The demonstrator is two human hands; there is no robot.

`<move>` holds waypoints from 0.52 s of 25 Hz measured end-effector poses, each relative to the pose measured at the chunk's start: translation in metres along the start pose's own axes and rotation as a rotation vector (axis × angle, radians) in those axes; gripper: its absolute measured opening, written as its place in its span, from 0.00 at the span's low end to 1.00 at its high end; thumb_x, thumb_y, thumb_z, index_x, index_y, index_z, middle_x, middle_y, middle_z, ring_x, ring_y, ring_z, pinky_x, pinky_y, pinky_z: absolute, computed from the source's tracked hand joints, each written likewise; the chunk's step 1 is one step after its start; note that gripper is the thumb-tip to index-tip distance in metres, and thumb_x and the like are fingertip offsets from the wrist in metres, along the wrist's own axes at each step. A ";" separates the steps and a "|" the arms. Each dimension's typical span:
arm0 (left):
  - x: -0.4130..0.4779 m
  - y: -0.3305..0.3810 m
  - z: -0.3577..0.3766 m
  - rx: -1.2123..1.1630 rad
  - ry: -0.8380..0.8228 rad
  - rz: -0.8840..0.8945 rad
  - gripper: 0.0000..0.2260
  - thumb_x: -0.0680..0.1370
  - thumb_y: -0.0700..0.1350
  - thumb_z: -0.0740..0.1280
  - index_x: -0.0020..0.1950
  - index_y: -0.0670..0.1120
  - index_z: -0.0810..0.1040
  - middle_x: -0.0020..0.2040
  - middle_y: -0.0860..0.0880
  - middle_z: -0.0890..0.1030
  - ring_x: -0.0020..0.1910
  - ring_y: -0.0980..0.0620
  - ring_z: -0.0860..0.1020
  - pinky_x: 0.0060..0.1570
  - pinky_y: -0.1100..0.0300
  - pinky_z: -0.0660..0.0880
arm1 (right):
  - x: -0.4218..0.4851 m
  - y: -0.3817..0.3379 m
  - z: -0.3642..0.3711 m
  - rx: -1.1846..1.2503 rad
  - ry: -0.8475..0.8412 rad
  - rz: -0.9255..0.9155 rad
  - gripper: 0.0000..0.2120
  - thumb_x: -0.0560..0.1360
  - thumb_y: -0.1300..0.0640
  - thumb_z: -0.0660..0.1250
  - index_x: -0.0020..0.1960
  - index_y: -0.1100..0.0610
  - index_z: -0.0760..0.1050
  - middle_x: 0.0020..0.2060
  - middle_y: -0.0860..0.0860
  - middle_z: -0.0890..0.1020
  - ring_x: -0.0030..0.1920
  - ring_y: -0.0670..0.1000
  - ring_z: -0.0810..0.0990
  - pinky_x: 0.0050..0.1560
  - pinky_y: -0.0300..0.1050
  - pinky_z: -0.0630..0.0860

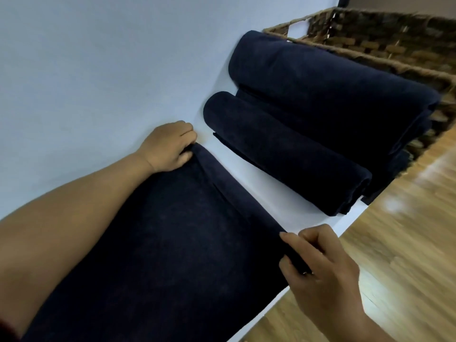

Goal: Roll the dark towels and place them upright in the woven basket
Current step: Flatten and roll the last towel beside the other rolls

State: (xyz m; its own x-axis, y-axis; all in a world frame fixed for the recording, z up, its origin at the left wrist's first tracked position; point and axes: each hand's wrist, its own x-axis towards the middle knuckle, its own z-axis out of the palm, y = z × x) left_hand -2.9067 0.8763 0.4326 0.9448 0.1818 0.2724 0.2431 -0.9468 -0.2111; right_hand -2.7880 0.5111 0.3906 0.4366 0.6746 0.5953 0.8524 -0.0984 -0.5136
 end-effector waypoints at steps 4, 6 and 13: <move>-0.010 0.005 0.002 -0.014 0.030 -0.097 0.10 0.65 0.38 0.74 0.40 0.39 0.74 0.39 0.43 0.75 0.34 0.42 0.74 0.28 0.58 0.62 | 0.004 0.003 -0.011 -0.146 -0.222 -0.411 0.09 0.72 0.70 0.69 0.51 0.66 0.83 0.37 0.54 0.72 0.37 0.52 0.70 0.30 0.45 0.69; -0.011 0.008 0.000 -0.036 0.031 -0.108 0.08 0.67 0.35 0.72 0.41 0.38 0.73 0.39 0.41 0.74 0.30 0.41 0.73 0.26 0.57 0.63 | 0.013 0.005 -0.020 -0.192 -0.375 -0.512 0.12 0.71 0.71 0.69 0.54 0.65 0.81 0.41 0.53 0.70 0.39 0.51 0.69 0.30 0.44 0.69; -0.040 0.007 -0.004 -0.135 -0.001 -0.123 0.13 0.78 0.39 0.61 0.59 0.38 0.80 0.50 0.40 0.80 0.43 0.39 0.79 0.41 0.50 0.78 | 0.026 -0.012 -0.025 -0.268 -0.517 -0.591 0.12 0.72 0.70 0.58 0.42 0.57 0.77 0.38 0.49 0.67 0.39 0.50 0.65 0.35 0.42 0.64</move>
State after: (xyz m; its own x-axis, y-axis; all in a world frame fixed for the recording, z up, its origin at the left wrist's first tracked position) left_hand -2.9437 0.8617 0.4245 0.9099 0.2990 0.2875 0.3256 -0.9443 -0.0486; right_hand -2.7796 0.5116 0.4273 -0.2369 0.9145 0.3279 0.9679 0.2513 -0.0014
